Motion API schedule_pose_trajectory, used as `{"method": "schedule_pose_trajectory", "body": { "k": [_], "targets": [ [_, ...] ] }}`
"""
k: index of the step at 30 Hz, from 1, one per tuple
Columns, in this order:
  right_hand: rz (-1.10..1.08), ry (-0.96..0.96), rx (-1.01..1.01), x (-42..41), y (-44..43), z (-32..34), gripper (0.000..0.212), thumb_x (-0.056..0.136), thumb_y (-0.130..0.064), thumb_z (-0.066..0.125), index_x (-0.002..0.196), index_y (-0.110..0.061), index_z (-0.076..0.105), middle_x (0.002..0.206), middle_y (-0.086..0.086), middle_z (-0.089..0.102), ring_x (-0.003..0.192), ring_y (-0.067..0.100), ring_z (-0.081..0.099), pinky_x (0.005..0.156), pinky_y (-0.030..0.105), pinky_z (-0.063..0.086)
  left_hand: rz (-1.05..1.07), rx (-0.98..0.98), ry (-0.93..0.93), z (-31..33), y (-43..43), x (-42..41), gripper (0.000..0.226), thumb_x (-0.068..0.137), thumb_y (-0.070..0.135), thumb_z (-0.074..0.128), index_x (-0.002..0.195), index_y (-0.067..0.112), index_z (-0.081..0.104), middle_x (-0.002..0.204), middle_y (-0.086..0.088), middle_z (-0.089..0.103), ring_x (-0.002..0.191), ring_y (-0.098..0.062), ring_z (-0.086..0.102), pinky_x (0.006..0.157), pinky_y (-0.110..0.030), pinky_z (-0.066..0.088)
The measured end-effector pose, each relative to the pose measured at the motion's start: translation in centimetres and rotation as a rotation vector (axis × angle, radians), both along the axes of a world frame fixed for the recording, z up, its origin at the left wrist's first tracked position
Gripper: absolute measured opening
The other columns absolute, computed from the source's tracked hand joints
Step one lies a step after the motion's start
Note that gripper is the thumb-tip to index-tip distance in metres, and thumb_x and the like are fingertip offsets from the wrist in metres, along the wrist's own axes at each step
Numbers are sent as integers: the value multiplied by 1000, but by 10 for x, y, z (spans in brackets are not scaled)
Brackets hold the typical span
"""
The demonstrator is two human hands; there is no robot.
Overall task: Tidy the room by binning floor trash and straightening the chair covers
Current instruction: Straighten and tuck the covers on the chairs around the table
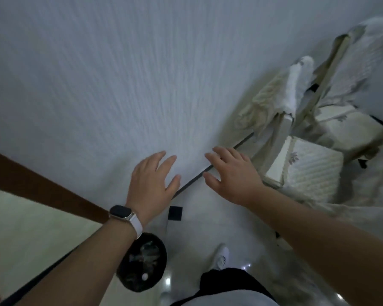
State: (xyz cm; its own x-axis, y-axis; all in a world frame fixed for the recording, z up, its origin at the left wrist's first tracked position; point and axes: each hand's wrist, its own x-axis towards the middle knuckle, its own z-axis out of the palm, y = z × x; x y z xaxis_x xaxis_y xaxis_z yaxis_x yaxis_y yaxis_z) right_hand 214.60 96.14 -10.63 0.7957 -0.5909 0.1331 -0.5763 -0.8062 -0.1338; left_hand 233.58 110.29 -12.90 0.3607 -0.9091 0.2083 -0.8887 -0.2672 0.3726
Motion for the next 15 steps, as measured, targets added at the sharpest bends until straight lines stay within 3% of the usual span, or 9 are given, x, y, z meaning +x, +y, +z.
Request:
{"method": "schedule_pose_trajectory", "body": {
  "k": [9, 15],
  "targets": [
    [-219, -88, -36, -94, -104, 26, 56, 87, -54, 44, 126, -18, 61, 130, 8, 59, 120, 30, 54, 95, 42, 45, -227, -55, -68, 38, -140, -60, 55, 93, 47, 44, 136, 16, 58, 140, -13, 54, 129, -32, 50, 105, -48, 41],
    [-347, -101, -80, -153, -154, 43, 53, 88, -54, 44, 125, -20, 61, 132, 5, 58, 122, 26, 52, 95, 40, 44, -338, -56, -125, 53, -217, -102, 55, 92, 49, 43, 136, 17, 58, 141, -12, 53, 129, -30, 49, 104, -47, 41]
  ]
}}
